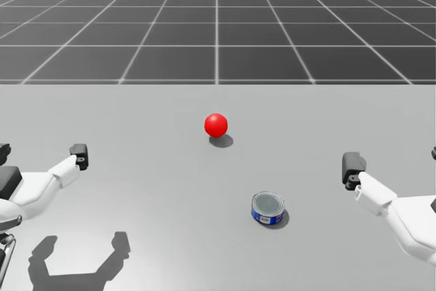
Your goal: Watch the red light. When it turns green, pick up the object.
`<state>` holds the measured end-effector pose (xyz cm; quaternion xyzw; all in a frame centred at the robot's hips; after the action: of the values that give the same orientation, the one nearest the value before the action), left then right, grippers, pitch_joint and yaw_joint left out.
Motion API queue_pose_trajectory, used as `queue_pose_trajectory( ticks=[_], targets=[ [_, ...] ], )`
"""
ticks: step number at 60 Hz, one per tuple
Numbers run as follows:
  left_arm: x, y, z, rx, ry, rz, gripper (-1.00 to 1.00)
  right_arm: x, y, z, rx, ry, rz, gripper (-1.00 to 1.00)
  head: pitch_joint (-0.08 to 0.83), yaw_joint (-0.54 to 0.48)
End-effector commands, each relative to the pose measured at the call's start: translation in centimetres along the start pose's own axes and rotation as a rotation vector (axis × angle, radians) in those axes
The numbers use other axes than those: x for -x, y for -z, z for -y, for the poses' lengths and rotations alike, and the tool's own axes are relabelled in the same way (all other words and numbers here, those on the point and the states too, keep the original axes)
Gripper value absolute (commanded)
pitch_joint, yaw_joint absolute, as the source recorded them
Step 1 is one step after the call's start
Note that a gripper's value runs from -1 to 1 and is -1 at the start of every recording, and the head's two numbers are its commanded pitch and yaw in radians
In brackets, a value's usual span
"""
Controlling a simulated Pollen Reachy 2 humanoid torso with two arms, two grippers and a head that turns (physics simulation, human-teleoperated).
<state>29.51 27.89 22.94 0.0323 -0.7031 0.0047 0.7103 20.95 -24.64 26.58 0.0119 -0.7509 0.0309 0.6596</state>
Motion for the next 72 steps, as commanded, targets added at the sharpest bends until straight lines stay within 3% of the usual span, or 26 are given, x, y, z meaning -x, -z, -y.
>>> queue_pose_trajectory(
  ticks=[1,31,53,72],
  targets=[
    [0.00,0.00,0.00,0.000,0.000,0.000,-1.00,0.05,-0.05,-0.09,0.002,0.010,-0.001,-1.00,0.435,0.00],
    [0.00,0.00,0.00,0.000,0.000,0.000,-1.00,0.11,-0.02,-0.03,0.002,0.008,-0.002,-1.00,0.437,-0.01],
    [0.00,0.00,0.00,0.000,0.000,0.000,-1.00,0.09,0.00,0.00,0.004,0.013,-0.003,-1.00,0.607,-0.11],
    [0.00,0.00,0.00,0.000,0.000,0.000,-1.00,0.11,0.08,-0.17,0.005,0.012,-0.006,-1.00,0.660,-0.15]
  ],
)
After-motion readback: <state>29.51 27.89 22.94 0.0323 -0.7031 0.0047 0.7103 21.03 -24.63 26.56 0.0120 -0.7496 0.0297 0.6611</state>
